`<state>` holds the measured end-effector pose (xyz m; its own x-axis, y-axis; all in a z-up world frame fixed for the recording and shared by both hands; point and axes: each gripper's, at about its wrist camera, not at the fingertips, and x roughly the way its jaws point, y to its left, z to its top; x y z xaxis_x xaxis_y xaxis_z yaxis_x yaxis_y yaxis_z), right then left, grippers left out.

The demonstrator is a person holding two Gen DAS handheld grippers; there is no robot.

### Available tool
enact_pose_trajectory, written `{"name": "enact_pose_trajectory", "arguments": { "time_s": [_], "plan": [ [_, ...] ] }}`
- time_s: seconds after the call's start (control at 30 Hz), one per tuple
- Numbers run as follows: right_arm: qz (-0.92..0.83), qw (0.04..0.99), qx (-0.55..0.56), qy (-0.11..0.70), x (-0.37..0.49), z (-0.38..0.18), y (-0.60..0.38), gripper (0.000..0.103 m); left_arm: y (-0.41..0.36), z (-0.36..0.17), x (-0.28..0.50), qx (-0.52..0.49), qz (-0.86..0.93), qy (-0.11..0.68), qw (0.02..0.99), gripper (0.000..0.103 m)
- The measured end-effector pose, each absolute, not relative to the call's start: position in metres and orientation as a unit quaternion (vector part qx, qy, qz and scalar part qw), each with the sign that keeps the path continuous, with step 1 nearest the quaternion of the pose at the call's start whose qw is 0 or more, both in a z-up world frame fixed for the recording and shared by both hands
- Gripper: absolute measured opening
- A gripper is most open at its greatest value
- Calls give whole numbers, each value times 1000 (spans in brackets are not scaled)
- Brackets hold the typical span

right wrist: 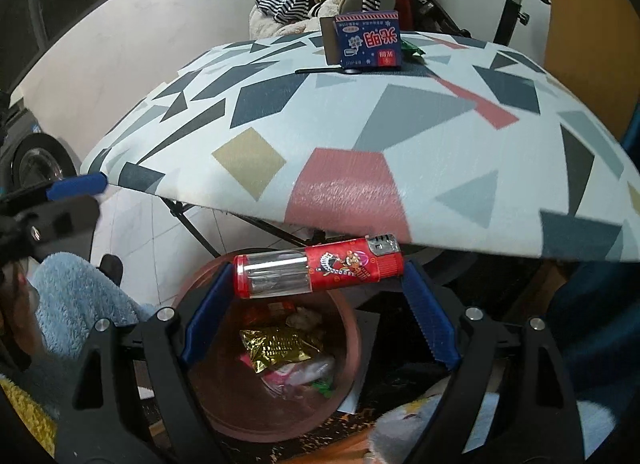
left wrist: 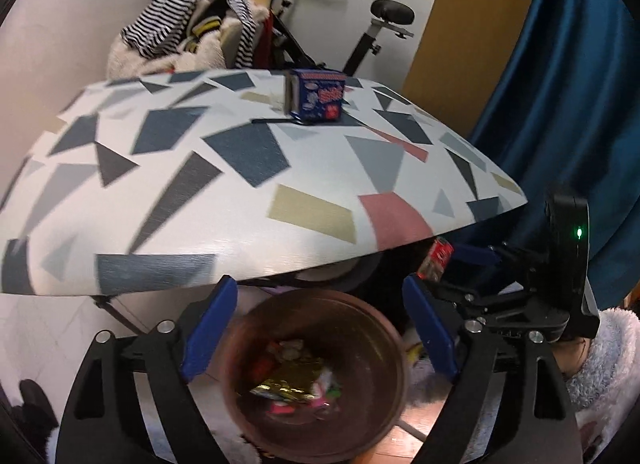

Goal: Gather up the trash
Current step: 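Carry the lighter and tissue over the bin and open both grippers, then grasp the blue ice cream box with the right gripper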

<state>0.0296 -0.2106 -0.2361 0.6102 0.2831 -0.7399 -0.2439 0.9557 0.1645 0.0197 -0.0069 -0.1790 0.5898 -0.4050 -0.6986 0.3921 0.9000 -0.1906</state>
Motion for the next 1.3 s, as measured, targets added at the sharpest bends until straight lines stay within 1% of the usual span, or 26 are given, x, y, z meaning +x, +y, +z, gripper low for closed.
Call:
{"name": "enact_pose_trajectory", "arguments": {
  "time_s": [0.07,0.27,0.43,0.53,0.83,0.87,0.93,1.3],
  "plan": [
    [150,899,13,412,28,-240,-205,84,1,-176,17,-6,-216,386,897,91],
    [164,895,-7,414,30,-254,-190,84,21,-172,7,7,-193,361,913,95],
    [180,886,-46,426,28,-264,-171,84,30,-182,-3,8,-179,349,920,95],
    [186,882,-66,429,25,-268,-164,84,33,-189,-3,5,-168,354,920,95],
    [204,873,-73,438,21,-274,-153,85,40,-197,-1,-10,-140,357,924,95],
    [205,872,-74,438,21,-274,-152,87,40,-198,-1,-10,-139,358,923,95],
    [205,873,-75,435,20,-273,-151,96,41,-199,-1,-9,-137,360,923,95],
    [182,886,-52,423,23,-266,-165,97,50,-205,4,-33,-115,369,922,95]
  ]
}}
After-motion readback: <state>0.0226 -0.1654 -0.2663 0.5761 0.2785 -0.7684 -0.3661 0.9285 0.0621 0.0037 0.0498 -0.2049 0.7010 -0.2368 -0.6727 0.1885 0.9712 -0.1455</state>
